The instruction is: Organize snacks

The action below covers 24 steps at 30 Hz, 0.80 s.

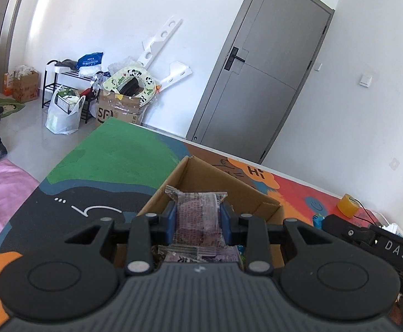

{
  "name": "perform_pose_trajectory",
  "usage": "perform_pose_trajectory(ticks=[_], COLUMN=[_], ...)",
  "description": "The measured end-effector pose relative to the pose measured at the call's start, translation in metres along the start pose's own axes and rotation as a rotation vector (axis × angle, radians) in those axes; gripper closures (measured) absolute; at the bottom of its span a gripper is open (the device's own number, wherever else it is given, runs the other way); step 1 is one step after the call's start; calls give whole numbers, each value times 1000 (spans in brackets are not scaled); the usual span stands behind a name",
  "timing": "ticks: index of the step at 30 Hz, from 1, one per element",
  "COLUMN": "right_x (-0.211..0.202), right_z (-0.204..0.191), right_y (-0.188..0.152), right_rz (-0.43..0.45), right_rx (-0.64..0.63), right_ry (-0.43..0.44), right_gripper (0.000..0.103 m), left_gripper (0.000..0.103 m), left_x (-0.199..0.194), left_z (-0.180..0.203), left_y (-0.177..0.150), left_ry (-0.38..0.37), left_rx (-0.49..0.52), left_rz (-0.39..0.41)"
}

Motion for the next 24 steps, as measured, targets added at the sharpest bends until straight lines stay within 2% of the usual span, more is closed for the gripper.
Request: perform_pose_trajectory(ticks=[5,9,11,15,17,19,22,24], right_x=[10,18,24,38,41,39,32,26], right_z=[-7,-13,-18,-31,-34,-29,-19,-11], right_y=[3,4,3,-2,-6,-8,-12,-13], right_rz=[-6,-18,-23,-37,-49,-42,-44,-50], right_rx=[-6,-1,-3,-7,-7,21,25,39], right_ry=[1,11,20,33,32,20,2,-11], right_gripper=[73,73,73,72,68,43,41,39], left_gripper=[71,60,49,46,45,41,30,27], left_x=[13,15,12,5,5,4,1,1], left_z=[2,-3,-6,-17,-20,-21,-18,-15], left_y=[0,5,10,12,11,10,6,3], left_ry=[-9,-8,-1,26,41,49,45,36], left_rx=[2,-18,-18,-17,-15,-9,-4,4], left_rz=[-34,-40,-18,-3,-14,-24,-30,-39])
Point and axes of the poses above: each gripper's, at about its wrist camera, not at the fingertips, and x roughly the way its jaws point, z to its right, y to its top, the point moved 10 cm from there along x, roughly the way its jaws point, and after that the axes turned 10 degrees about x, right-handed, at the moved point
